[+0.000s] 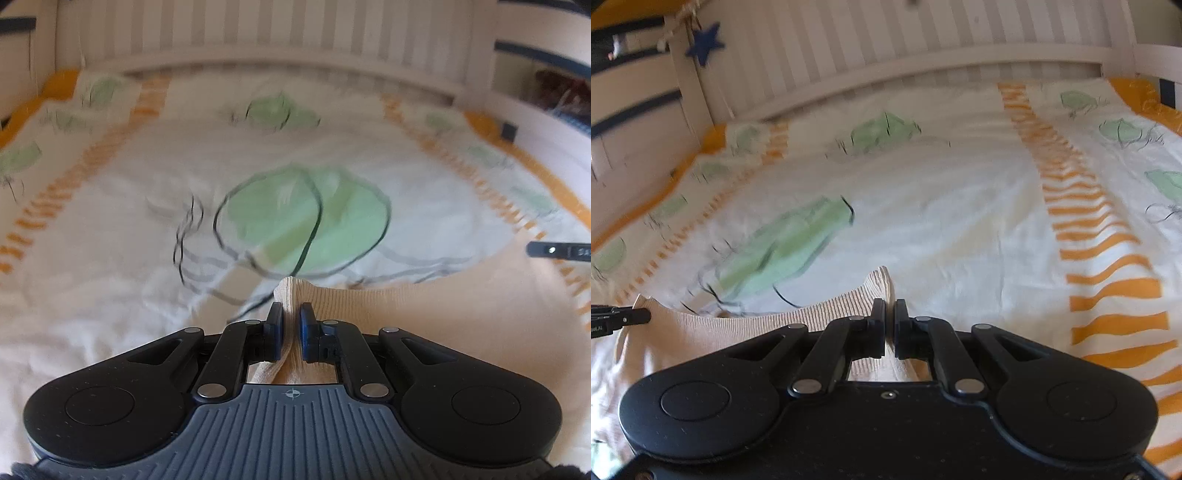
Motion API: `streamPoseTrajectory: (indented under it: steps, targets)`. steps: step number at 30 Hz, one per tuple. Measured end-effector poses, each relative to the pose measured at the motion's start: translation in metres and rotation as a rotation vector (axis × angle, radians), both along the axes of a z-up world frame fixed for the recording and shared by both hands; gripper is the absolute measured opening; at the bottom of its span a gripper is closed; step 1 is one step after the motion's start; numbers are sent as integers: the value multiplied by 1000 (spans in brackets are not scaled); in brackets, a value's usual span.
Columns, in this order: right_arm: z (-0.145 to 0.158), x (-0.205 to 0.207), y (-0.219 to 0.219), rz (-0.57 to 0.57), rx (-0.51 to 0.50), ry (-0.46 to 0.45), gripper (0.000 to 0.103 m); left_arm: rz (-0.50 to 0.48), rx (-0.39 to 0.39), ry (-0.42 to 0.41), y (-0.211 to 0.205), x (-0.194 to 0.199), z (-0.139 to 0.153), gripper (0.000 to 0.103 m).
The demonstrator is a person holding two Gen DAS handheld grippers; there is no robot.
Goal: Fold small clothes
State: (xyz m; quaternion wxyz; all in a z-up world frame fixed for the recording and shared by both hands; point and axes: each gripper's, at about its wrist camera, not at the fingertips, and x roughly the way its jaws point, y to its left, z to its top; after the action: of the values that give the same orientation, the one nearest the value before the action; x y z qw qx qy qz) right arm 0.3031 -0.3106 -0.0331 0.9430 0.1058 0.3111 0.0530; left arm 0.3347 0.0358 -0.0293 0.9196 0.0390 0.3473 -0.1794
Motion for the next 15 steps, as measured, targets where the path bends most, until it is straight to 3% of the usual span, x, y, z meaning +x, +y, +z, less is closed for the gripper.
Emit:
streamPoseTrajectory:
  steps: [5,7,9,10,12,14,15]
  targets:
    - [-24,8,2,-23,-47,73,10,33,67,56,2,13,-27,15]
    - [-26,8,2,-35,-58,82,10,67,74,58,5,20,-28,42]
    - [-22,10,5,-51,-73,83,17,111,85,53,7,23,-25,59]
    - [-18,9,5,-62,-81,79,23,131,84,51,11,24,-21,62]
    - [-10,6,7,-95,-104,53,79,165,78,45,18,21,-11,66]
    - [1,-6,7,-119,-114,-30,98,191,66,25,26,10,1,72]
    - [7,-15,8,-125,-120,-68,97,198,53,15,30,3,8,75]
